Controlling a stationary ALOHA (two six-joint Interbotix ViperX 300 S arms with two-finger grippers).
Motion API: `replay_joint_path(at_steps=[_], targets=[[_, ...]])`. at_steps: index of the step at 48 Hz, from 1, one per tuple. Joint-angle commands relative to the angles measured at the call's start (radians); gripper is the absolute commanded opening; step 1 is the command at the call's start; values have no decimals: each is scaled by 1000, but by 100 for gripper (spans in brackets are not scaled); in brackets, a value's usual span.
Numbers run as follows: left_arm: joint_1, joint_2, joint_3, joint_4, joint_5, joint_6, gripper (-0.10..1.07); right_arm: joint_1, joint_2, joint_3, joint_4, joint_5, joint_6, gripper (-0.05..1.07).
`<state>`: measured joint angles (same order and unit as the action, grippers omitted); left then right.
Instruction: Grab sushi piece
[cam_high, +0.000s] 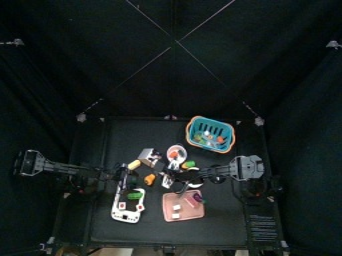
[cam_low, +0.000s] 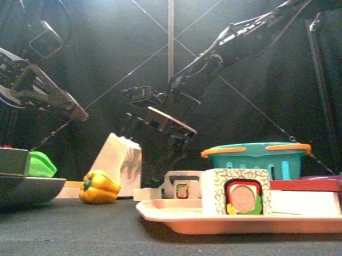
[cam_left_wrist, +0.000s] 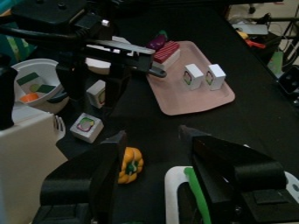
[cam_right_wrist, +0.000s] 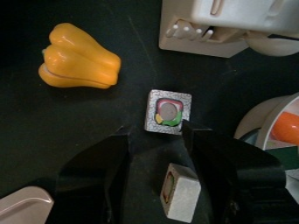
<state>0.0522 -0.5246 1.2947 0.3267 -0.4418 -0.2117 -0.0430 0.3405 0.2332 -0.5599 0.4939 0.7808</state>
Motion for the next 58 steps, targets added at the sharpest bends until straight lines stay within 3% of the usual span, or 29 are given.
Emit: replay_joint_path(at_steps=[1, 22, 37, 58], targets=[[3, 0, -18, 0, -3, 0, 88, 6, -60, -18, 0, 5, 0, 82], [2, -2, -17, 0, -3, 0, 88, 202, -239, 109, 8, 31, -6, 82], [2, -2, -21, -2, -3, 0, 88, 327, -258, 189, 14, 12, -2, 82], [0, 0, -20, -2, -3, 0, 88, 397, -253, 198, 89, -21, 2, 82]])
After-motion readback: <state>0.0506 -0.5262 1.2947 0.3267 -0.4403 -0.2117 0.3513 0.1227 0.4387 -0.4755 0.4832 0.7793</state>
